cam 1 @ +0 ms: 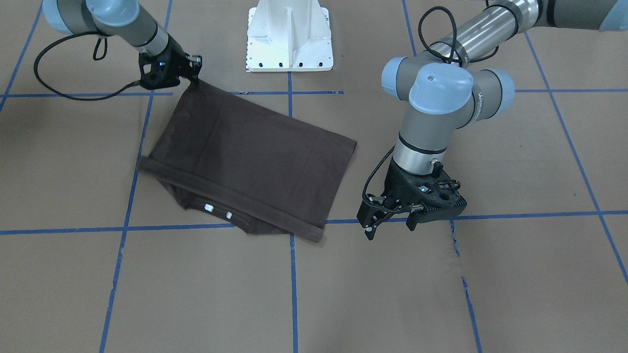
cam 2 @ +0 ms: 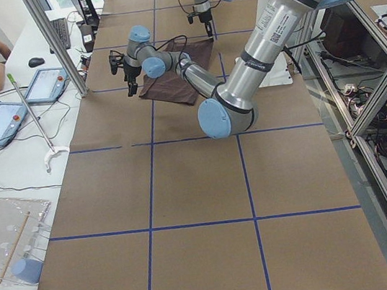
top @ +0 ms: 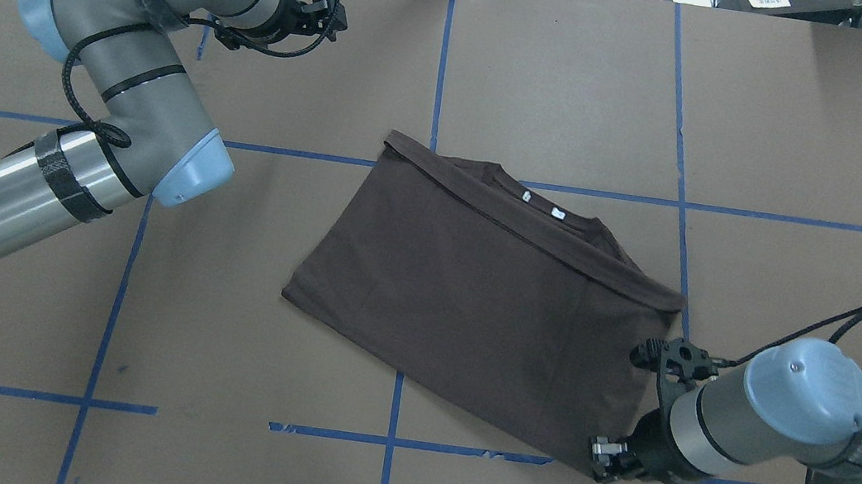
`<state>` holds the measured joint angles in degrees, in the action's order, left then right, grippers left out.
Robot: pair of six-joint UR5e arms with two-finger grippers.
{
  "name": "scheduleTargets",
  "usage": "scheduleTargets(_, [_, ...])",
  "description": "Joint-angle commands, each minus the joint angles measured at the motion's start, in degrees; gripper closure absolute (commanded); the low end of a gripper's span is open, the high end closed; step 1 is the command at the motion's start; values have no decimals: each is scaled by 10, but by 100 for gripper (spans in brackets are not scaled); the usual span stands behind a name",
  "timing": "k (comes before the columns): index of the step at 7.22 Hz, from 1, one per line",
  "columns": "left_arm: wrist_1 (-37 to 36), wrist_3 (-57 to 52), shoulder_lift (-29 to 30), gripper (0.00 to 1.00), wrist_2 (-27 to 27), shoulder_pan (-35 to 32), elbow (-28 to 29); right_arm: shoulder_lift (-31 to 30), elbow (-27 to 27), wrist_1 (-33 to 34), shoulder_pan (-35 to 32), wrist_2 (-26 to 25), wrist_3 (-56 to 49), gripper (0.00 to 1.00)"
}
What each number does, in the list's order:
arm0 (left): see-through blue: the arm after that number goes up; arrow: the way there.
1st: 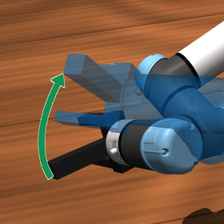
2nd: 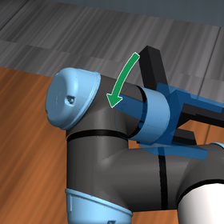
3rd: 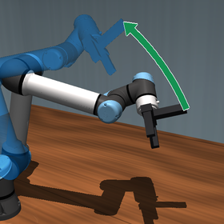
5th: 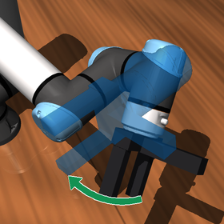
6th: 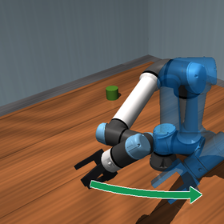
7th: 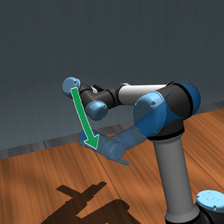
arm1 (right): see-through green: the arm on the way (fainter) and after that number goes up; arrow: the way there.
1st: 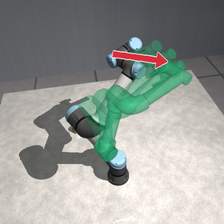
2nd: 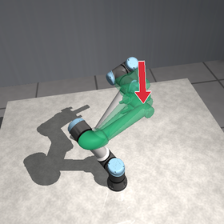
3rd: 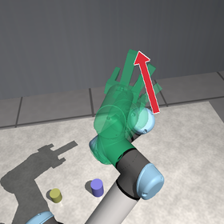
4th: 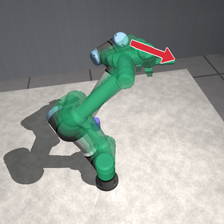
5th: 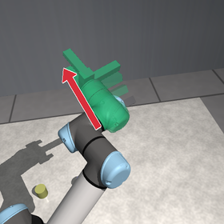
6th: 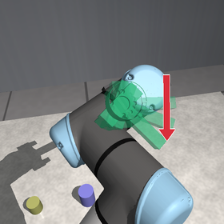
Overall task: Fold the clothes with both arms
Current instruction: 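Grasp the folded shirt's edge with the right gripper and drag it toward the robot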
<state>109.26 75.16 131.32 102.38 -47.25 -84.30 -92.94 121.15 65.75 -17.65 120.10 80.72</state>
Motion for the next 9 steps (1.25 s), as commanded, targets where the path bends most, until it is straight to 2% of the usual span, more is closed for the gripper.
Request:
scheduleTargets(1, [-1, 2, -2, 0, 0, 8, -10, -44, 62, -1, 58, 0, 47, 1])
scheduleTargets(2, [-6, 6, -21, 0, 0, 22, -39, -40, 71, -1, 38, -2, 47, 0])
scheduleTargets(3, [-31, 26, -60, 0, 4, 72, -83, -26, 71, -1, -21, -1, 47, 0])
scheduleTargets(4, [-34, 108, -83, 1, 4, 118, -104, -15, 68, -2, -73, 0, 47, 0])
scheduleTargets(5, [-47, 167, -92, 11, -2, 167, -112, 12, 63, -1, -117, -5, 47, 0])
scheduleTargets(6, [-73, 217, -98, 13, -13, 201, -132, 27, 60, -1, -151, -14, 47, 0])
scheduleTargets(8, [-117, 263, -114, 13, -13, 241, -184, 63, 47, 1, -188, -14, 46, 0])
scheduleTargets(9, [-142, 267, -114, 13, -13, 251, -192, 67, 42, 1, -191, -14, 46, 0])
